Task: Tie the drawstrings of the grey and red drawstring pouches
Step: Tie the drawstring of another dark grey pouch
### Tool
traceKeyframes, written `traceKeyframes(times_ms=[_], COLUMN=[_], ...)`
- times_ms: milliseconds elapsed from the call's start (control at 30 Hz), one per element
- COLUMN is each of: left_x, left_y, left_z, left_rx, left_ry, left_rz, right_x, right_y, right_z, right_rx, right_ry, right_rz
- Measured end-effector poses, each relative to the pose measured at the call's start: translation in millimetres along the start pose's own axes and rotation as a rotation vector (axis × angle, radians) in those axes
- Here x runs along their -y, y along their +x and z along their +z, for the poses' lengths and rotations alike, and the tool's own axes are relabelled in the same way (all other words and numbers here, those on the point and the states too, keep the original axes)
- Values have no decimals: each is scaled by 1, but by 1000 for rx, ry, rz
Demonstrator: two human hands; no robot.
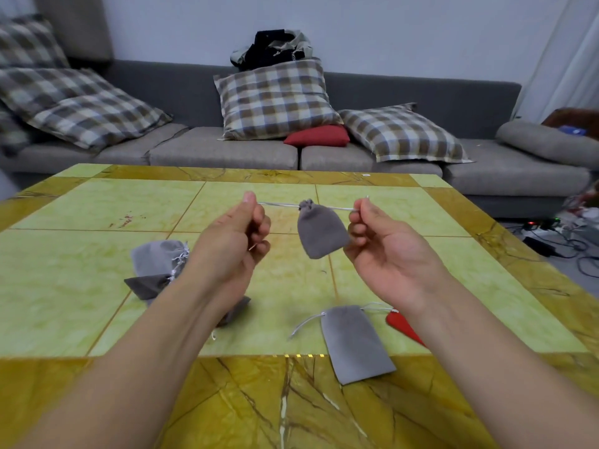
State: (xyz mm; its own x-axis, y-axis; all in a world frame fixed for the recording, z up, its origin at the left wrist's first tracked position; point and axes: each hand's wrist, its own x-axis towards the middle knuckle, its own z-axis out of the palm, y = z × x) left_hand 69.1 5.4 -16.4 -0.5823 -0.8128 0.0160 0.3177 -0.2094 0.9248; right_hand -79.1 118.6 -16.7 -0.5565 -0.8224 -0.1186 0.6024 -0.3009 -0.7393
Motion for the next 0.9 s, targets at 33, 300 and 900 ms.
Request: traceKeyframes(times_ms=[33, 300, 900], left_x=[0, 0, 10], left_y=[0, -10, -15], left_z=[0, 5, -2], left_rx=[4, 204, 442], left_ry=[7, -489, 521], left_rz=[7, -222, 116], right_x=[0, -14, -2], right_y=[0, -10, -23], right_z=[0, 7, 9], right_rx=[3, 172, 237], right_ry=[10, 131, -913], right_rz=[-8, 207, -497])
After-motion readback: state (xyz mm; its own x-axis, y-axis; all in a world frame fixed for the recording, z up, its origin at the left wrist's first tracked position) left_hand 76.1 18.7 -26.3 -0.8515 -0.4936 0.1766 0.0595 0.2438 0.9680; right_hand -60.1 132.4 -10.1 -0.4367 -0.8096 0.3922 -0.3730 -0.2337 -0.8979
